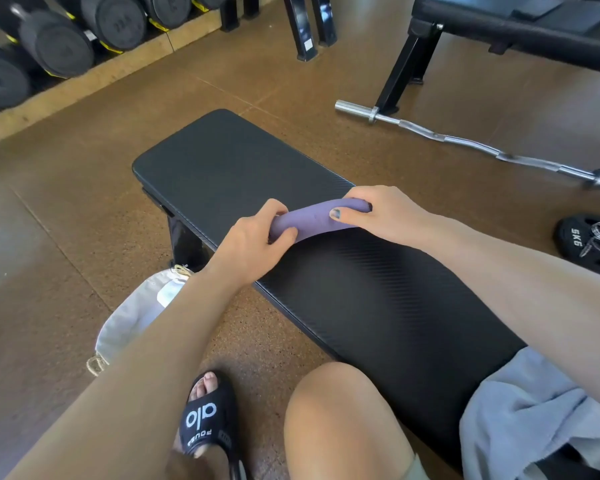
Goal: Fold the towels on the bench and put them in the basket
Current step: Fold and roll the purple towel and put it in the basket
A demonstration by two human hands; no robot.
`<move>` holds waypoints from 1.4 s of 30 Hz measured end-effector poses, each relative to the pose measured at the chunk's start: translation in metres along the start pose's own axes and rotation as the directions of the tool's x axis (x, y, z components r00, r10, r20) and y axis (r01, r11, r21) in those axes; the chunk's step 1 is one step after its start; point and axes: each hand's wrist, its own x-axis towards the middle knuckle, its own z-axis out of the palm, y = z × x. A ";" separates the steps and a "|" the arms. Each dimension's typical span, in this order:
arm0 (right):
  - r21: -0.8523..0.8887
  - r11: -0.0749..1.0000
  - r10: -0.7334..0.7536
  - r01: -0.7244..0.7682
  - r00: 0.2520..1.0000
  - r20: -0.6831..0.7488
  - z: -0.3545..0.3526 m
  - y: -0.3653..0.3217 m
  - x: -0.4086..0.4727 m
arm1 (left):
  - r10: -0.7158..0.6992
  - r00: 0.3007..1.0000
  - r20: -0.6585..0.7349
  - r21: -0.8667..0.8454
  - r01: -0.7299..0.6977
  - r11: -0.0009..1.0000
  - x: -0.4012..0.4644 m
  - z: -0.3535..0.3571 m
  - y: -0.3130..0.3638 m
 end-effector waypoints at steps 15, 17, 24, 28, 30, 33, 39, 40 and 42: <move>-0.018 0.960 0.279 -0.279 0.959 0.041 0.021 -0.022 0.005 | -0.464 0.886 -0.030 -0.121 0.457 0.881 0.009 0.013 0.002; -0.018 0.962 0.274 -0.273 0.962 0.014 0.027 -0.024 -0.004 | -0.463 0.884 -0.066 -0.080 0.458 0.886 -0.002 0.013 0.011; -0.023 0.960 0.278 -0.278 0.961 0.009 0.051 -0.040 -0.040 | -0.667 0.744 0.035 -0.314 0.642 0.700 -0.045 0.010 0.026; -0.011 0.960 0.279 -0.279 0.960 0.013 0.061 -0.052 -0.061 | -0.708 0.655 0.262 -0.718 0.623 0.311 -0.074 0.025 0.027; -0.003 0.960 0.281 -0.281 0.959 0.030 0.066 -0.061 -0.069 | -0.692 0.654 0.304 -0.794 0.576 0.195 -0.080 0.027 0.023; 0.020 0.958 0.283 -0.285 0.957 0.061 0.080 -0.073 -0.078 | -0.647 0.658 0.385 -0.852 0.523 0.026 -0.085 0.024 0.024; 0.017 0.949 0.310 -0.316 0.940 0.144 0.096 -0.093 -0.088 | -0.620 0.634 0.461 -0.855 0.505 -0.120 -0.099 0.022 0.031; 0.008 0.947 0.316 -0.322 0.933 0.174 0.097 -0.095 -0.089 | -0.619 0.630 0.470 -0.853 0.505 -0.133 -0.101 0.021 0.031; 0.008 0.947 0.310 -0.320 0.924 0.226 0.100 -0.100 -0.091 | -0.640 0.624 0.448 -0.854 0.509 -0.102 -0.105 0.016 0.030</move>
